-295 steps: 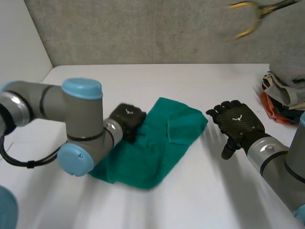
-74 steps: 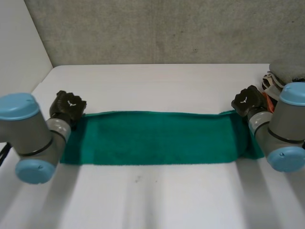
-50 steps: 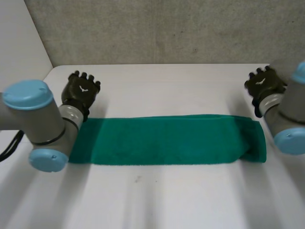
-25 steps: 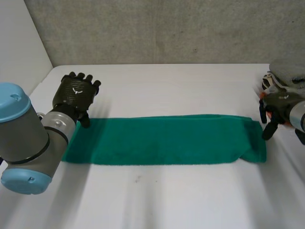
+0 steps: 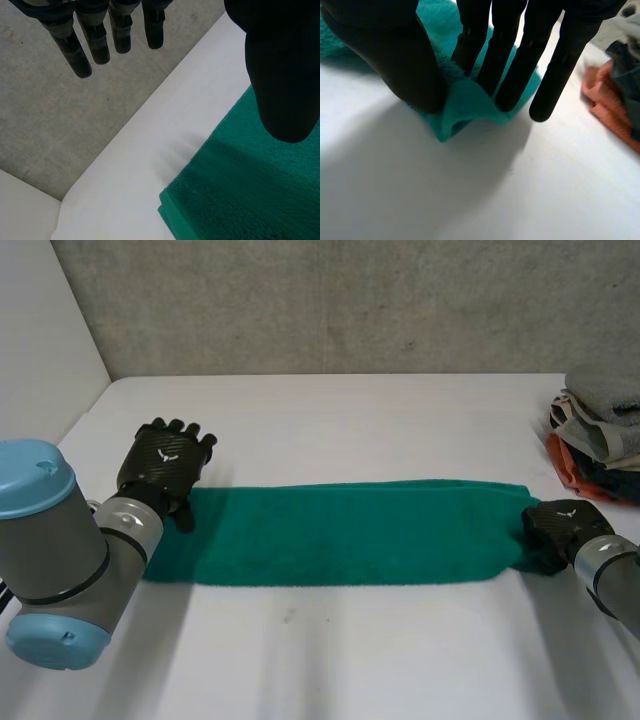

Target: Fold the laundry.

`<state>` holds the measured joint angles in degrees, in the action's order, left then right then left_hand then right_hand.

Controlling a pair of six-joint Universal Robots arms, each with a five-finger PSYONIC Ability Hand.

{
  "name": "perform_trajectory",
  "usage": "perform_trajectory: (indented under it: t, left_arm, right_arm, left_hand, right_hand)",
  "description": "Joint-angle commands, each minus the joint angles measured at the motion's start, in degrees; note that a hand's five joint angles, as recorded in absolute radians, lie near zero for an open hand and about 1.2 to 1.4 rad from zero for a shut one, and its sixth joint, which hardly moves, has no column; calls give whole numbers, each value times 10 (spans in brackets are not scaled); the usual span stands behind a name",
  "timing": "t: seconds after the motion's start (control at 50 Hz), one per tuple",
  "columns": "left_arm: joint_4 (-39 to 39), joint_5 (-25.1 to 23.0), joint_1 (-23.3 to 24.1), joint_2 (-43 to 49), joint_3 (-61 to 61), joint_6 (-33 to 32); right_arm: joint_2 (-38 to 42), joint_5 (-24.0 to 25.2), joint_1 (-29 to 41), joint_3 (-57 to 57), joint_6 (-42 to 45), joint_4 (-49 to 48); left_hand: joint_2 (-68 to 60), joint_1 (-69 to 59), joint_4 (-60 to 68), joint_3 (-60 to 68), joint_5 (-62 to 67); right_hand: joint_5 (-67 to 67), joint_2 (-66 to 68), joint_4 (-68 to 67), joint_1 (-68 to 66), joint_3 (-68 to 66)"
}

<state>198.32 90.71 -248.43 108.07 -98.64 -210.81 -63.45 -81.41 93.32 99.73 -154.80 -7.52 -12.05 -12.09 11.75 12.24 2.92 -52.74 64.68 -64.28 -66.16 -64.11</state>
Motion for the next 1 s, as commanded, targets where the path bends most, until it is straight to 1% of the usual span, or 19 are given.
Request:
perform_trajectory:
  t: [0.02,0.08,0.18,0.26,0.34,0.38,0.4,0.46,0.54,0.6,0.62,0.64,0.72,0.8,0.9,0.92,0.94,0.96,1.0]
  left_arm:
    - [0,1,10,-8,-8,0]
    - [0,1,10,-19,-14,0]
    - [0,0,10,-41,-24,0]
    - [0,0,10,-49,-33,0]
    - [0,0,8,-57,-42,0]
    - [0,1,7,-62,-45,0]
    - [0,1,7,-65,-45,0]
    - [0,1,5,-73,-45,1]
    - [0,2,4,-87,-45,1]
    - [0,3,5,-95,-46,1]
    - [0,3,5,-95,-47,1]
    - [0,3,6,-97,-48,1]
    - [0,3,9,-99,-50,3]
    - [6,3,9,-97,-49,3]
    - [35,3,10,-86,-43,3]
    - [39,3,10,-84,-42,3]
    - [42,3,10,-82,-40,3]
    - [45,4,10,-81,-39,3]
    - [51,4,11,-79,-32,3]
  right_arm:
    - [-63,-9,-16,39,24,-51]
    - [-92,-8,-45,46,56,-47]
    - [-92,-12,-122,47,203,-31]
    - [-87,-23,-131,39,312,-43]
    - [-89,-31,-116,26,352,-91]
    - [-92,-28,-86,22,350,-118]
    - [-91,-22,-38,16,350,-150]
    - [-91,-5,25,6,349,-194]
    - [-85,55,120,2,351,-255]
    - [-62,127,201,-2,354,-284]
    - [-49,151,224,-5,356,-289]
    - [-13,187,277,-18,361,-291]
    - [62,238,360,-60,363,-280]
    - [120,231,401,-88,364,-268]
    - [127,192,409,-98,367,-261]
    - [123,177,408,-98,362,-261]
    - [110,140,404,-97,351,-261]
    - [101,118,404,-96,342,-261]
    - [79,73,403,-89,315,-262]
  left_hand:
    - [17,17,-14,-19,-25]
    - [17,17,-14,-19,-25]
    - [17,17,-14,-19,-25]
    - [17,17,-14,-19,-25]
    - [17,17,-14,-19,-25]
    - [17,17,-14,-19,-25]
    - [17,17,-14,-19,-25]
    - [17,17,-14,-19,-25]
    - [17,17,-14,-19,-25]
    - [17,17,-14,-19,-25]
    - [17,17,-14,-19,-25]
    - [17,17,-14,-19,-25]
    - [17,17,-14,-19,-25]
    - [17,17,-14,-19,-25]
    - [17,17,-14,-19,-25]
    - [17,17,-14,-19,-25]
    - [17,17,-14,-19,-25]
    - [17,17,-14,-19,-25]
    - [17,17,-14,-19,-25]
  right_hand:
    - [-173,153,-157,-138,-159]
    - [-173,153,-157,-138,-159]
    - [-173,153,-157,-138,-159]
    - [-173,153,-157,-138,-159]
    - [-173,153,-157,-138,-159]
    - [-173,153,-157,-138,-159]
    - [-173,153,-157,-138,-159]
    - [-173,153,-157,-138,-159]
    - [-173,153,-157,-138,-159]
    - [-173,153,-157,-138,-159]
    - [-173,153,-157,-138,-159]
    - [-173,153,-157,-138,-159]
    - [-173,153,-157,-138,-159]
    - [-173,153,-157,-138,-159]
    - [-173,153,-157,-138,-159]
    - [-47,27,-31,-12,-33]
    - [303,-322,318,337,316]
    - [479,-499,495,514,493]
    - [527,-547,543,562,541]
